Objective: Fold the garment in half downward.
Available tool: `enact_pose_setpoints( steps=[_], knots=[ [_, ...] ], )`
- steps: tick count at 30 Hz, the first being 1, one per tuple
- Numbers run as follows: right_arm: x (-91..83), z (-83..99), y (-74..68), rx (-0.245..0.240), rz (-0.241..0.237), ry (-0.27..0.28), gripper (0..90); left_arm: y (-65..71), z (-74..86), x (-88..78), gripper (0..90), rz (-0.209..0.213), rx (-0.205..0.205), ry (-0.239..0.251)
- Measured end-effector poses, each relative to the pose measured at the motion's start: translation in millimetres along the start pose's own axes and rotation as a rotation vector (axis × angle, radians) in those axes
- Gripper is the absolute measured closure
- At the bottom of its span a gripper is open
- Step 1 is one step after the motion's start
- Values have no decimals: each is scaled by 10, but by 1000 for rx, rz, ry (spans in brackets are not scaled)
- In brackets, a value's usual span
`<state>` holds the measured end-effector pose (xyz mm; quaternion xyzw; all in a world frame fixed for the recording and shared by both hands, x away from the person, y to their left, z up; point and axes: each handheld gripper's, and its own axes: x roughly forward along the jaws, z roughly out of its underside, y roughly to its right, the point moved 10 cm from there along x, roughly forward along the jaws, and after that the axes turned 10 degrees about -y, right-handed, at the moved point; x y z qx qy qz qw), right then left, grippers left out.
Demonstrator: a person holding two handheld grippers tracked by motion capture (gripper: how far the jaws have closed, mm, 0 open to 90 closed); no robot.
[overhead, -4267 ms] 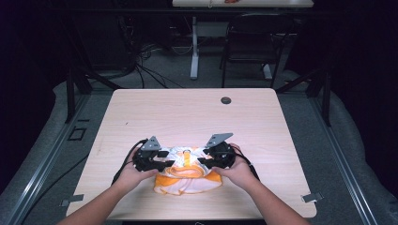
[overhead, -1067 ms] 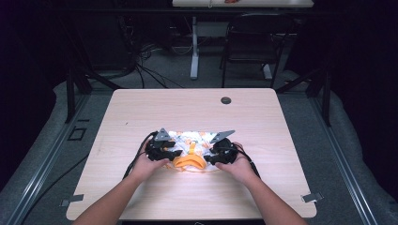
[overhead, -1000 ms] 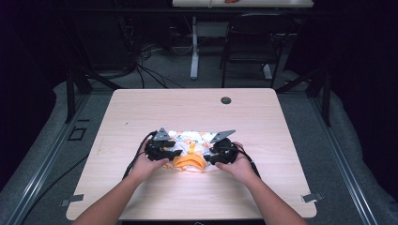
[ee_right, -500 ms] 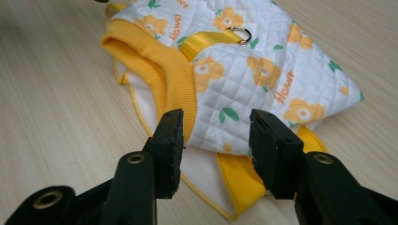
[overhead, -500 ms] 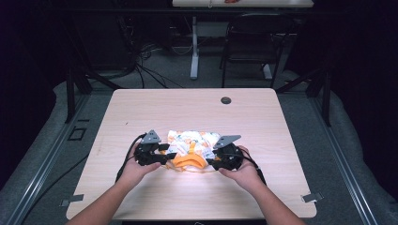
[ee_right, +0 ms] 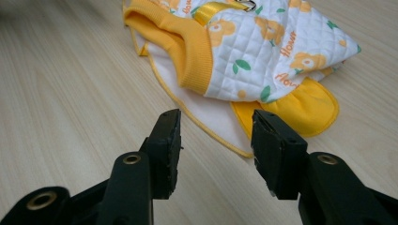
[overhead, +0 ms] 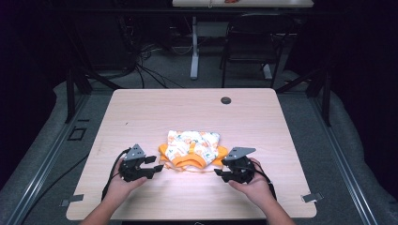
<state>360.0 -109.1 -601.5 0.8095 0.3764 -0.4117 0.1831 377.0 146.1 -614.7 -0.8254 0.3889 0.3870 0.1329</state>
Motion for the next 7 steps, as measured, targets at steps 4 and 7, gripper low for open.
enact_pose_setpoints(
  steps=[4, 7],
  knots=[
    [9, 86, -32, 12, -11, 15, 520, 24, 62, -32, 484, -5, -3, 15],
    [61, 138, -42, -5, 10, 5, 517, 37, 63, -40, 470, 0, -10, 30]
  ],
)
